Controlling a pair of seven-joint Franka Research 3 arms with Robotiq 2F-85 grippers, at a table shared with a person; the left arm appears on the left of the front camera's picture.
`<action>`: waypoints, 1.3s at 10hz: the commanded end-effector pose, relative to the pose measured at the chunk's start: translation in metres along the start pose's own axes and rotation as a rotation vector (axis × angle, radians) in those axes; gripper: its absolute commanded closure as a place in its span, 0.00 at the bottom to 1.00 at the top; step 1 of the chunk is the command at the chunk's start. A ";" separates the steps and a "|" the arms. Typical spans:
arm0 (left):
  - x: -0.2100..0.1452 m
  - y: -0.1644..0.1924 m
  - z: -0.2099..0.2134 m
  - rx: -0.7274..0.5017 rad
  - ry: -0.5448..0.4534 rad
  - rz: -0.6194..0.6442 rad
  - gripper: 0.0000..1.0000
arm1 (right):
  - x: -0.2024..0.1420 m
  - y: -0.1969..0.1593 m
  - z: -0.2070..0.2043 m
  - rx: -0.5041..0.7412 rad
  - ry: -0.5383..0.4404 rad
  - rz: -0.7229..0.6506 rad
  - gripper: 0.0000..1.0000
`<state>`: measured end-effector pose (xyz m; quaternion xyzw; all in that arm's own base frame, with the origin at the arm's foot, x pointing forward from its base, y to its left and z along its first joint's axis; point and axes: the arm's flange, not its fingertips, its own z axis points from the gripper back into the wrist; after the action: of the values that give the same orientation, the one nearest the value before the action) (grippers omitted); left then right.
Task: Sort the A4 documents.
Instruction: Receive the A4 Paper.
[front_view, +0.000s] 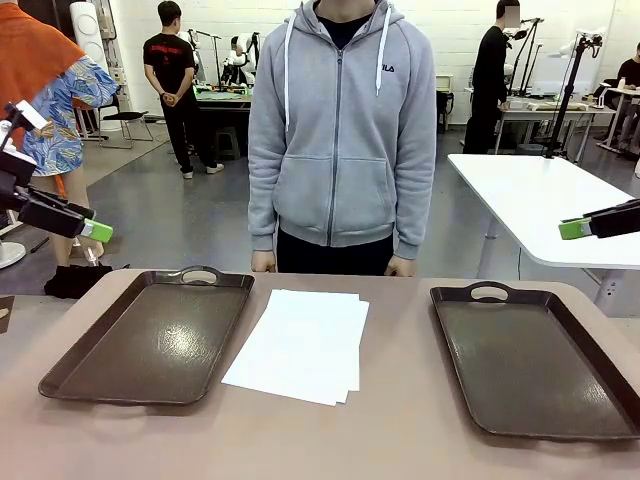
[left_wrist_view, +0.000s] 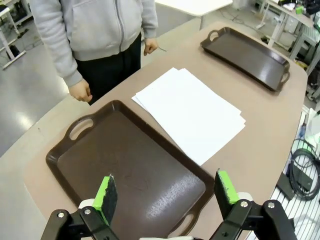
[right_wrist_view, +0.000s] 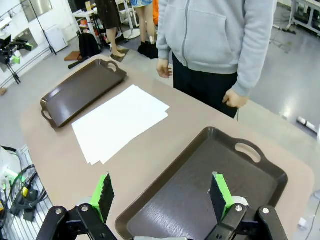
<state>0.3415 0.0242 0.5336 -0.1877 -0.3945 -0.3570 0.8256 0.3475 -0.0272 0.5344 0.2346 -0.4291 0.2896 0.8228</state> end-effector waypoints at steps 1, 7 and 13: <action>-0.070 -0.049 -0.003 0.080 0.083 -0.072 0.00 | -0.023 0.006 -0.003 0.028 -0.035 0.003 0.00; -0.078 -0.053 0.005 0.104 0.114 -0.060 0.00 | -0.024 0.001 0.006 0.008 -0.061 -0.019 0.00; -0.076 -0.052 0.004 0.067 0.102 -0.075 0.00 | -0.029 -0.002 0.007 -0.016 -0.049 -0.036 0.00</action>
<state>0.3181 0.0417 0.5435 -0.1187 -0.3640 -0.3765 0.8436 0.3453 -0.0442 0.5358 0.2420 -0.4413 0.2698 0.8209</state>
